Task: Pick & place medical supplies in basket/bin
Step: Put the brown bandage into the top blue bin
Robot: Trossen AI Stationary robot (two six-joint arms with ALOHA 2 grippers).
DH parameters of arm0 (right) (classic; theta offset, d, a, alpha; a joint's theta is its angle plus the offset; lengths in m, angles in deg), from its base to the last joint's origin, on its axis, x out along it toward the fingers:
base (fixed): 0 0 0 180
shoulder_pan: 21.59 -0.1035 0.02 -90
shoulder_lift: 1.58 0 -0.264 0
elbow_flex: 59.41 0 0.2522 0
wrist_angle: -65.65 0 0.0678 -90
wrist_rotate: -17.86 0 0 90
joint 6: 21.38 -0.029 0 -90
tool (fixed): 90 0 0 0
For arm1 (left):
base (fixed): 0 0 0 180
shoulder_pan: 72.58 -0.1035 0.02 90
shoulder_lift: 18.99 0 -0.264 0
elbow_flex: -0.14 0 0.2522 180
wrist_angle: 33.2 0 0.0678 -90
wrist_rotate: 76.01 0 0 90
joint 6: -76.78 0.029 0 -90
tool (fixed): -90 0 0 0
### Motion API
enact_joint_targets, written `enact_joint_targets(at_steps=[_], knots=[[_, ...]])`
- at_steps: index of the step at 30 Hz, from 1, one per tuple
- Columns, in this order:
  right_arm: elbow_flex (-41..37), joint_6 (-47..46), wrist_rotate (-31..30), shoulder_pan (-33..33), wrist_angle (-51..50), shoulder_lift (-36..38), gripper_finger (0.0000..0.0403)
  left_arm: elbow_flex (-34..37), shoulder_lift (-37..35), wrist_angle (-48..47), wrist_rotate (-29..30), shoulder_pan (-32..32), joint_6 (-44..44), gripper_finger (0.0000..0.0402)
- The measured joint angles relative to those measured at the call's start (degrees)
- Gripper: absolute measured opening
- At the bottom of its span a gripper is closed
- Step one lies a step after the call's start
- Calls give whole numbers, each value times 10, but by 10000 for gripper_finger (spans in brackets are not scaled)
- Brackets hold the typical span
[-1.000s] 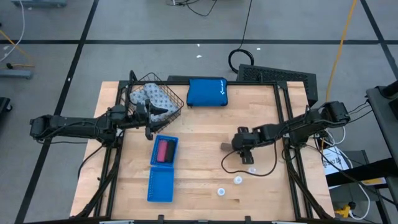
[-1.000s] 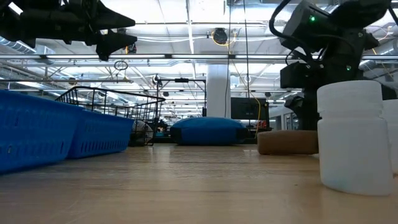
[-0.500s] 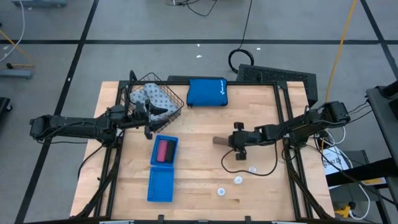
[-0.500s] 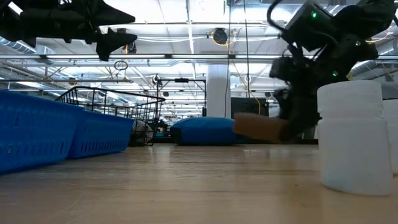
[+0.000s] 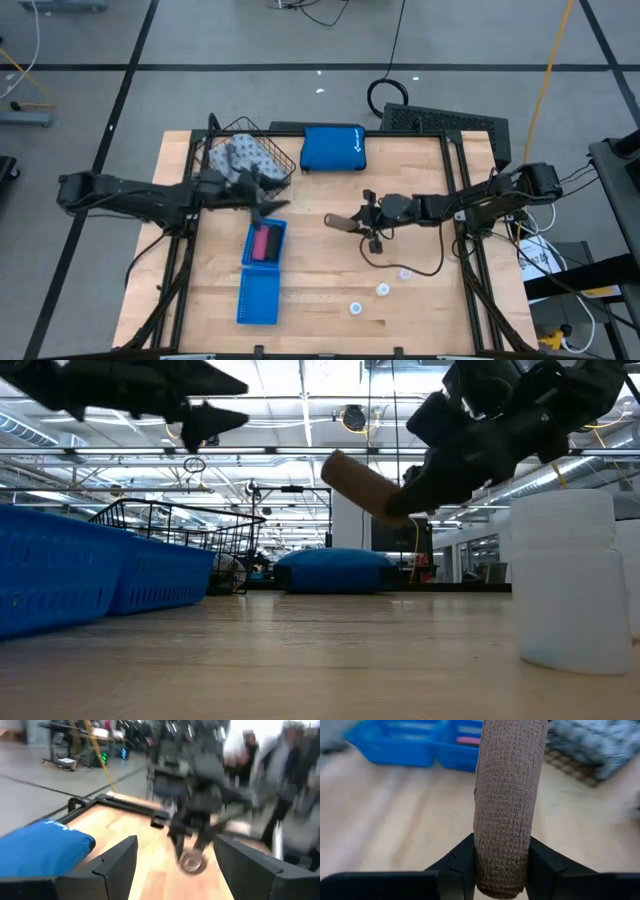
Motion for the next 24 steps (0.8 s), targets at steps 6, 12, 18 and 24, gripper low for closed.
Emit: enact_joint_targets(at_steps=[6, 12, 18, 24], knots=[[0, -52, 84, 9, 9, 0, 113, -99, 147, -30, 0, 36, 146, 271], [0, -51, 85, 9, 9, 0, 108, -179, 275, -31, -41, 36, 141, 271], [0, -47, 86, 9, 9, 0, 111, -208, 344, -48, -101, 39, 186, 271], [0, -46, 87, 9, 9, 0, 106, -209, 365, -33, -91, 46, 208, 271]])
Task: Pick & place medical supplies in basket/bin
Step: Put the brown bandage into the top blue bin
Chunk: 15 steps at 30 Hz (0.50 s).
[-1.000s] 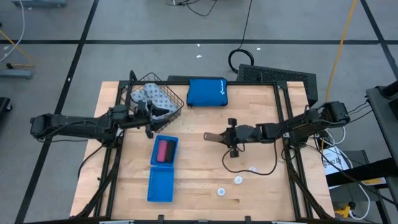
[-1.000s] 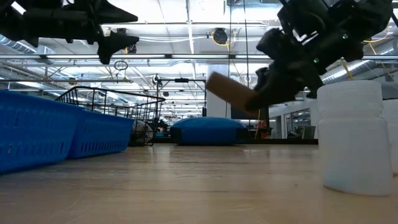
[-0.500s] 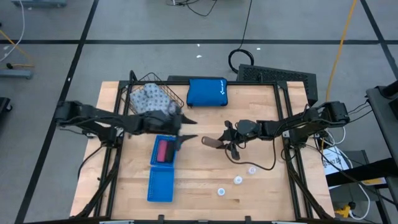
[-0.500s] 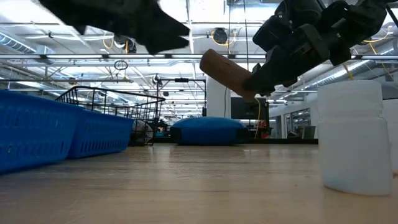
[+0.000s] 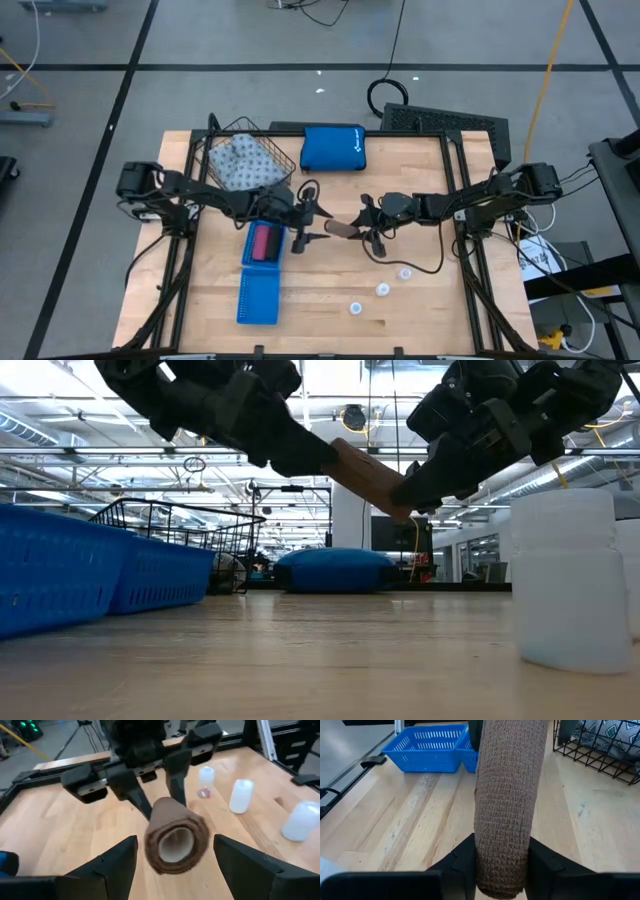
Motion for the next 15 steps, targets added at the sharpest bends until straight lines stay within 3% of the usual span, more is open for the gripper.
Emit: enact_joint_targets(at_steps=[9, 15], knots=[[0, 0, 0, 0, 22, 0, 105, 0, 6, 25, 1, -3, 1, 266], [0, -2, 0, 0, 22, 0, 102, 0, 6, 40, -4, -3, 2, 182]])
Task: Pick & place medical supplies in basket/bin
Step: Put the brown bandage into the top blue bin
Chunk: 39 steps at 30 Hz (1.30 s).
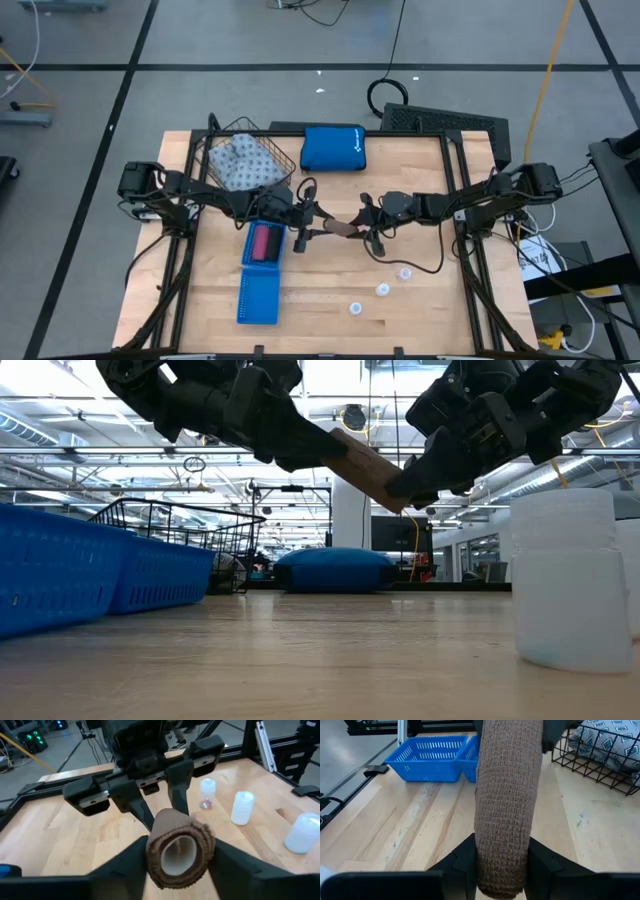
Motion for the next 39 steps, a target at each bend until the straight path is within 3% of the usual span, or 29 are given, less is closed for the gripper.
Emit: enact_joint_targets(at_steps=[5, 9, 16, 19, 22, 25, 28, 34, 39], knots=[[0, 0, -1, 0, 2, 0, 104, 1, 0, 17, -3, -4, -15, 93], [0, 1, -16, 0, 1, 1, 114, 1, -7, 10, -7, -7, -39, 54], [1, 41, -121, 0, -155, 102, 157, 15, -85, -55, 71, -13, -28, 48], [-3, 41, -157, 0, -224, 144, 173, 49, -122, -18, 76, -25, -27, 48], [-11, 27, -186, 0, -229, 184, 181, 104, -146, 86, 63, -40, -36, 48], [-44, 24, -205, 0, -175, 195, 184, 155, -146, 217, 63, -56, -79, 48], [-78, 41, -213, 1, -22, 194, 184, 184, -146, 306, 63, -61, -106, 49], [-124, 82, -212, 13, 256, 139, 185, 187, -147, 357, 52, -49, -79, 48], [-95, 105, -201, 26, 321, 85, 194, 187, -147, 351, 46, -53, -99, 50]])
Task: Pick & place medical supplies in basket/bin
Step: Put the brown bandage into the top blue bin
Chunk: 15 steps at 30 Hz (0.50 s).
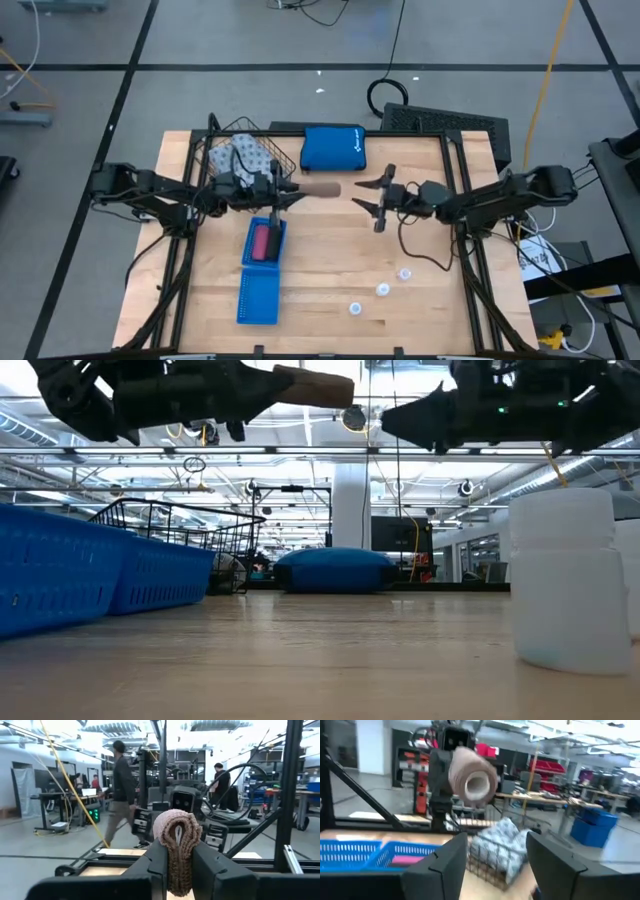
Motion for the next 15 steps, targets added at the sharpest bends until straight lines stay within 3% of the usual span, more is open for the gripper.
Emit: enact_joint_targets(at_steps=[5, 11, 15], knots=[[61, -15, 81, 12, 4, -48, 225, 0, 0, -5, -1, 8, 7, 47], [115, 3, 98, 12, 3, -85, 260, 0, 0, -8, -1, 8, 7, 49], [120, 10, 110, 12, -3, -86, 256, 0, 0, -10, -1, 8, 8, 50]])
